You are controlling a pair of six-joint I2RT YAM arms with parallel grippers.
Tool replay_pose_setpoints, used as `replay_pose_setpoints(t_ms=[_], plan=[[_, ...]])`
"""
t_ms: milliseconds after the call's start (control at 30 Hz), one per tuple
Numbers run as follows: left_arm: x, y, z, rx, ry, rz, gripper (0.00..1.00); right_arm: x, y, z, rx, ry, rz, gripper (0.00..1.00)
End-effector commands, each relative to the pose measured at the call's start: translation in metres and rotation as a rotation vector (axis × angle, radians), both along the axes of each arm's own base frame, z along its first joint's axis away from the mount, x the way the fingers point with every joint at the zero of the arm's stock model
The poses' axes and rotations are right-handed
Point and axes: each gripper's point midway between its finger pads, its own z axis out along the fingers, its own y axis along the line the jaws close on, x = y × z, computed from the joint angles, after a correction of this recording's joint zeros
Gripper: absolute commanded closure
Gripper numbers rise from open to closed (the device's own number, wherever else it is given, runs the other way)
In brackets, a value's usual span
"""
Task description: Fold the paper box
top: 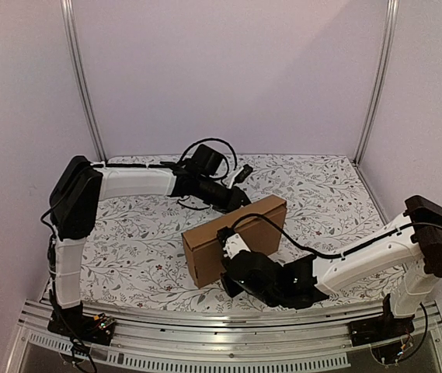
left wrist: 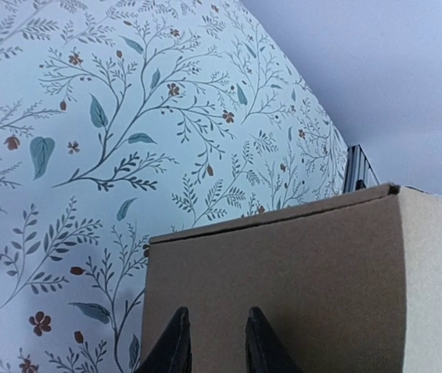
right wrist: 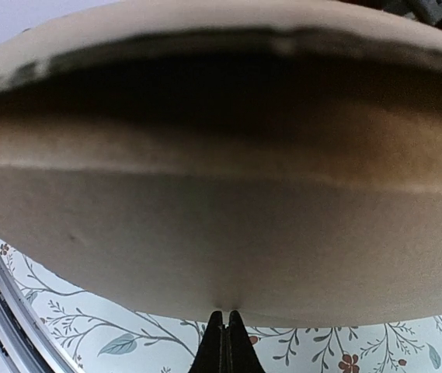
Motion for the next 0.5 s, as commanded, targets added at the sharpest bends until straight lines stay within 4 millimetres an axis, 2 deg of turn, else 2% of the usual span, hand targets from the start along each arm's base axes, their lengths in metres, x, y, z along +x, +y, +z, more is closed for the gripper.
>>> replay_pose_setpoints(t_ms=[0,67,133,167,267,367,400,467], plan=[[0.033,0.033,0.007,0.106,-0.063,0.118,0.76,0.014,0.01,0.009,-0.009,-0.067,-0.022,1.0],[0.047,0.058,0.009,0.216,-0.103,0.211,0.76,0.013,0.005,0.012,-0.028,-0.075,-0.014,1.0],[0.054,0.081,0.02,0.303,-0.161,0.282,0.76,0.012,-0.004,0.016,-0.059,-0.088,-0.007,1.0],[0.056,0.091,0.027,0.332,-0.188,0.313,0.75,0.011,-0.01,0.016,-0.084,-0.091,-0.004,1.0],[0.052,0.114,0.067,0.348,-0.266,0.383,0.75,0.007,-0.029,0.031,-0.123,-0.098,0.013,1.0],[0.036,0.122,0.104,0.295,-0.303,0.4,0.75,0.001,-0.053,0.047,-0.169,-0.104,0.036,1.0],[0.029,0.121,0.114,0.271,-0.305,0.392,0.75,0.001,-0.06,0.052,-0.185,-0.109,0.039,1.0],[0.011,0.116,0.125,0.225,-0.284,0.366,0.75,0.0,-0.074,0.074,-0.18,-0.127,0.047,1.0]])
